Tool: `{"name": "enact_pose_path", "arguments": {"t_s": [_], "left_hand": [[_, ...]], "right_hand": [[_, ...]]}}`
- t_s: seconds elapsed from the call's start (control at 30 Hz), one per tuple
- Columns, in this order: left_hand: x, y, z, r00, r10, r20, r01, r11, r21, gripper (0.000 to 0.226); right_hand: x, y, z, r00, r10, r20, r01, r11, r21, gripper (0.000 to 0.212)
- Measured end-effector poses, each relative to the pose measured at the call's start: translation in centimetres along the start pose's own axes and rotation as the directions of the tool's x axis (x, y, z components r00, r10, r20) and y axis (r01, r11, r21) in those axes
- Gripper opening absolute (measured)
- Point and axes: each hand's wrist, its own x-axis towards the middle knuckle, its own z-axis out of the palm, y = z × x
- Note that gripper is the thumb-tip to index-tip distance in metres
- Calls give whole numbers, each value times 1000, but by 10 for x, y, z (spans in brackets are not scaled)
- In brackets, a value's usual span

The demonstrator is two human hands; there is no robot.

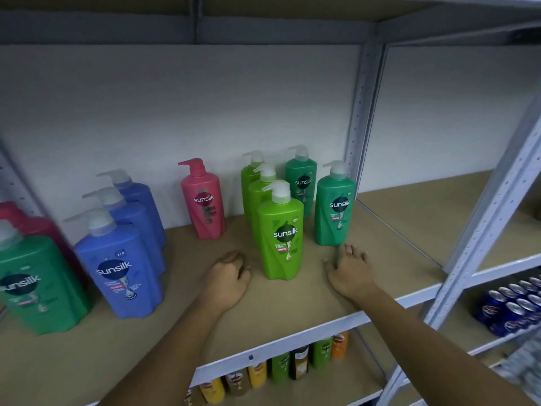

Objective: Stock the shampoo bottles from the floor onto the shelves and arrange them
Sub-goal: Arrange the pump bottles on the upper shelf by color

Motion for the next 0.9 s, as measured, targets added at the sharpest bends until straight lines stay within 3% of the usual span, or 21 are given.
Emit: {"name": "enact_pose_path", "arguments": {"t_s": [0.1, 0.2, 0.27, 0.5, 0.73, 0.9], "left_hand": [[-12, 3, -7, 999, 30, 39, -29, 999, -24, 59], [-36, 2, -18, 992, 81, 101, -77, 996, -43, 64], [-54, -4, -26, 984, 108, 142, -102, 994, -43, 63], [-119, -44, -51, 957, 195, 214, -183, 980, -75, 55], [-196, -100, -103, 970, 142, 197, -124, 987, -101, 51], [-245, -148, -133, 990, -9, 140, 19, 997, -72, 49]], "right_hand": [[-23, -12, 3, 999, -52, 1, 52, 998, -38, 70], [-56, -34, 6, 995, -98, -25, 97, 994, -58, 90], [-79, -54, 12, 990, -134, -43, 132, 990, -50, 92], [-149, -138, 31, 964, -267, -6, 267, 963, -38, 58], [-194, -229, 39, 874, -483, 52, 483, 875, -2, 52], [-219, -287, 53, 785, -617, 51, 614, 787, 70, 49]]}}
